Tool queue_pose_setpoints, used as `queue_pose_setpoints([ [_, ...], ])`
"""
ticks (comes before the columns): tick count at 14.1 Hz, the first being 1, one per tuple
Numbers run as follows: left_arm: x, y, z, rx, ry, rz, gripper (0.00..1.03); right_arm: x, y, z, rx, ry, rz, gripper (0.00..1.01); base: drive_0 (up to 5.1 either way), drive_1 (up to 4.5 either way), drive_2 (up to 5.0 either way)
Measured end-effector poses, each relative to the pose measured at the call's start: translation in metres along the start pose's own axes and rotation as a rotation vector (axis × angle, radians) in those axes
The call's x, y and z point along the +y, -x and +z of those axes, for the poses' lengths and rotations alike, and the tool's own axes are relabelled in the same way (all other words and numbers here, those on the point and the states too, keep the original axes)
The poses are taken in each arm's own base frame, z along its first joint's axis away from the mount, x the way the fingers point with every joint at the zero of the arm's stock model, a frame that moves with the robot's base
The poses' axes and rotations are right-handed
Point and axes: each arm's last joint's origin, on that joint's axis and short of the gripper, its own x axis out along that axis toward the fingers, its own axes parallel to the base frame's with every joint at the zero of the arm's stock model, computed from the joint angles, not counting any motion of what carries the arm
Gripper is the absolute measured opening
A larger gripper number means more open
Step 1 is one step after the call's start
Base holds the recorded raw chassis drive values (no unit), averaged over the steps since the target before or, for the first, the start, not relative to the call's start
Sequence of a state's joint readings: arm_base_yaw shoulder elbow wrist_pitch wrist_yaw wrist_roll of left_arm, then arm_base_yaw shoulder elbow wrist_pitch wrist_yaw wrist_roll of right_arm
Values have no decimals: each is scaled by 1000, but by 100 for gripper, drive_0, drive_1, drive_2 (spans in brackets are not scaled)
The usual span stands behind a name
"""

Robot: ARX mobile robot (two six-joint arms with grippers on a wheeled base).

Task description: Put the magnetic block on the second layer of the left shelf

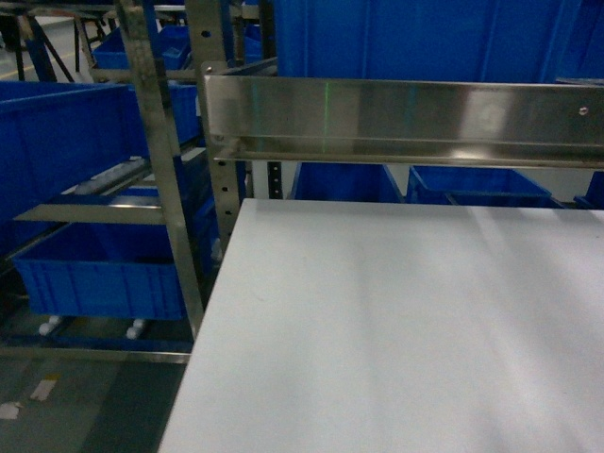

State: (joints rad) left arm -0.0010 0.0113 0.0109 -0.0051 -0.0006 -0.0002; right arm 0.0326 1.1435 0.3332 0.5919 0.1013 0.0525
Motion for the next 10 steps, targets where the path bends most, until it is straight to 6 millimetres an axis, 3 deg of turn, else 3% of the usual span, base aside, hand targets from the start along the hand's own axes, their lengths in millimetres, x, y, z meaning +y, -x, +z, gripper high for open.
queue_pose_setpoints([
  [10, 0, 0, 0, -2, 0, 0, 98, 0, 0, 0, 0, 0, 0, 43, -495, 247, 247],
])
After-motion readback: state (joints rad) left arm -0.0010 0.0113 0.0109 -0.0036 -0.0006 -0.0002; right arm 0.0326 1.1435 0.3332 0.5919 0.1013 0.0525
